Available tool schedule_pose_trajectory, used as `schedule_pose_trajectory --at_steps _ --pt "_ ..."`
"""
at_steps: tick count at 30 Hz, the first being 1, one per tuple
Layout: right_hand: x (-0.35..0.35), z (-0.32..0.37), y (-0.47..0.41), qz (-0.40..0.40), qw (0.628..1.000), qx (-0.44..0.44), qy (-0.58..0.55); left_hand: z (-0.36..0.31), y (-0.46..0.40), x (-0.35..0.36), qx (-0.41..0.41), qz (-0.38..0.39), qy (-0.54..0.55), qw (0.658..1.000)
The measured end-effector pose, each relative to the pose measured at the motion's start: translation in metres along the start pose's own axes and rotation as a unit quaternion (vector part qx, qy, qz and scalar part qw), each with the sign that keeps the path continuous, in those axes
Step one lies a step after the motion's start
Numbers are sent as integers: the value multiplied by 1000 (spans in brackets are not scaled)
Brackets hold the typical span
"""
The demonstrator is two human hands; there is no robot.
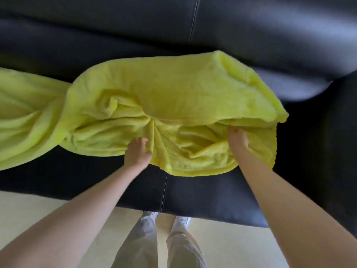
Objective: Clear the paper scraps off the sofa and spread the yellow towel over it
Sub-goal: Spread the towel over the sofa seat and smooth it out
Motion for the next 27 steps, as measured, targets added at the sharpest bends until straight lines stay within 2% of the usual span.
schedule_pose_trajectory --at_steps 1,3,5,6,7,8,9,10,11,12,13,20,24,27 --pt "9 -25 8 -36 998 31 49 21 16 10 32 -25 -91 995" --pt "23 -71 26 -95 990 92 50 44 38 20 74 -75 -175 979" --pt "26 -112 40 -145 963 228 -13 57 45 26 67 -79 -197 975" --pt "32 -134 45 -140 946 287 -53 66 48 32 72 -79 -180 978" --pt "39 -149 50 -106 933 323 -121 69 46 31 41 -75 -125 988" --pt "45 -161 51 -69 923 330 -184 72 42 28 -25 -76 -34 996" --pt "47 -167 51 -44 907 334 -253 67 39 26 -112 -74 103 985" --pt "47 -169 52 -43 881 342 -323 62 36 25 -192 -76 253 945" --pt "44 -168 50 -56 859 341 -378 58 32 26 -248 -71 374 891" --pt "41 -170 44 -68 847 332 -409 55 29 25 -275 -78 448 847" --pt "38 -166 39 -71 846 320 -421 51 27 21 -287 -88 473 829" --pt "6 -166 4 -29 841 311 -441 38 26 39 -283 -32 478 831" --pt "-10 -179 -10 -26 850 301 -432 33 32 52 -288 -87 488 819" --pt "-21 -185 -17 -59 826 264 -494 28 47 56 -257 -144 531 794"
Point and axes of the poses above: each hand's wrist, its own y-axis away from the middle knuckle, its own x-axis out of the palm, z = x × y, the point moved 4 cm from there along -y, towards the middle knuckle, and after that the axes turned 9 degrees about y, right-handed, at the moved point
